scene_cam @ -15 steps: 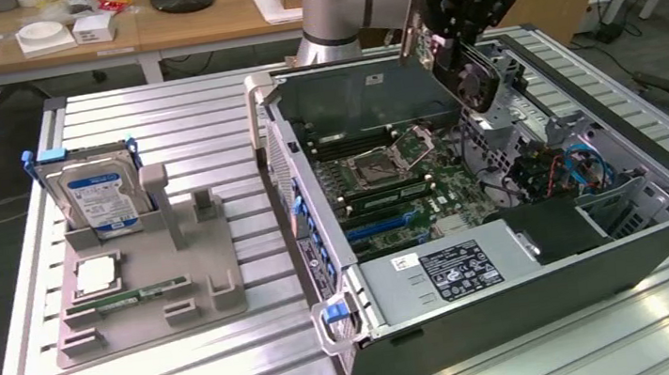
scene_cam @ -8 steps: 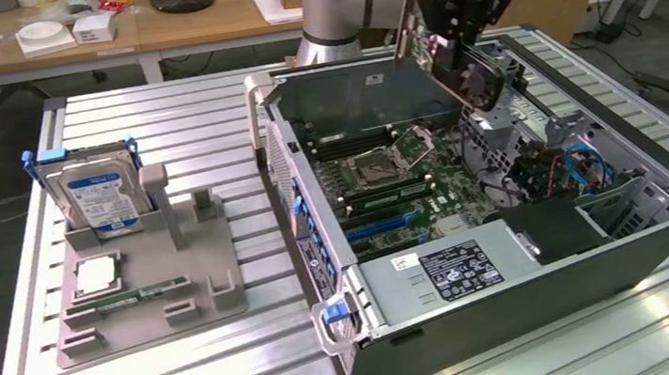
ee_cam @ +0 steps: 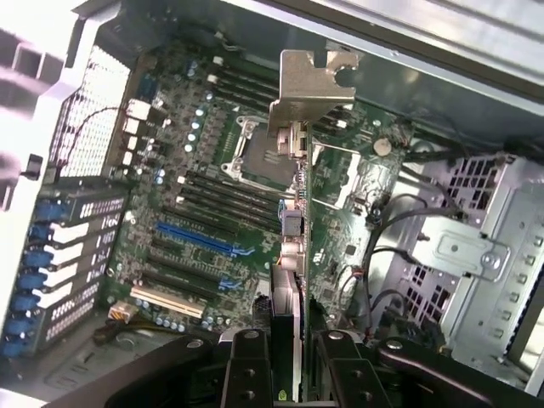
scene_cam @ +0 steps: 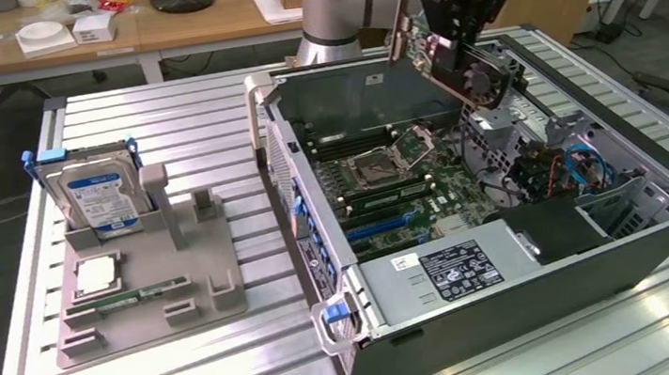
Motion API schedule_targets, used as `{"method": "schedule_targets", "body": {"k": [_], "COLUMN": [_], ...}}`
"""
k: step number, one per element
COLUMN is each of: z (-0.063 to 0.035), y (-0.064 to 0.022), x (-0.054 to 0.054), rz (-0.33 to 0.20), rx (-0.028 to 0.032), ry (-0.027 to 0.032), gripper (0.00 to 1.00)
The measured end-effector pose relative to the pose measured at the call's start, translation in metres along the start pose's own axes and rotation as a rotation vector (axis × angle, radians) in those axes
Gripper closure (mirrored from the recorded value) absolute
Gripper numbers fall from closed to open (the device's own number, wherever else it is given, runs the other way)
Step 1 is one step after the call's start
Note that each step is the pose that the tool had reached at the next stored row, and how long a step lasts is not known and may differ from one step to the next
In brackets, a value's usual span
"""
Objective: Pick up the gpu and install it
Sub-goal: 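Insert the gpu into the slot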
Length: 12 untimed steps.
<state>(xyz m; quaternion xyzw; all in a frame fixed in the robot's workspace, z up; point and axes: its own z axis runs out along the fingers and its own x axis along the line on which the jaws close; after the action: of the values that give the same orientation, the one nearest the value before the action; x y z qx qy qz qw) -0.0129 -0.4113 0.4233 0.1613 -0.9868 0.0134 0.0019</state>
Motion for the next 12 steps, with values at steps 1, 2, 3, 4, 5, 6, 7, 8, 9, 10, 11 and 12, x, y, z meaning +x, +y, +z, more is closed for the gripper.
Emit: {"method": "schedule_targets", "body": {"k": [1, 2, 3, 4, 5, 6, 7, 8, 9, 10, 11, 12], "z": [0.0, 0.0, 0.0, 0.0, 0.0, 0.0, 0.0, -0.0001, 0.0, 0.0, 0.0, 0.0], "y": [0.0, 0.0, 0.0, 0.0, 0.0, 0.0, 0.0, 0.0, 0.0, 0.0, 0.0, 0.0], "x": [0.0, 0.0, 0.0, 0.0, 0.0, 0.0, 0.0, 0.0, 0.0, 0.0, 0.0, 0.0], "rz": [-0.016, -0.029, -0.042, -0.058, -0.074, -0.089, -0.105, -0.122, -0.139, -0.155, -0.17, -0.184], "rx": [0.0001, 0.0002, 0.0004, 0.0005, 0.0006, 0.0007, 0.0009, 0.001, 0.0011, 0.0013, 0.0014, 0.0015], "ry": [-0.0004, -0.0007, -0.001, -0.0014, -0.0019, -0.0023, -0.0027, -0.0031, -0.0035, -0.0039, -0.0044, -0.0047], "gripper": [0.74, 0.74, 0.74, 0.74, 0.74, 0.74, 0.74, 0.74, 0.74, 0.74, 0.74, 0.74]}}
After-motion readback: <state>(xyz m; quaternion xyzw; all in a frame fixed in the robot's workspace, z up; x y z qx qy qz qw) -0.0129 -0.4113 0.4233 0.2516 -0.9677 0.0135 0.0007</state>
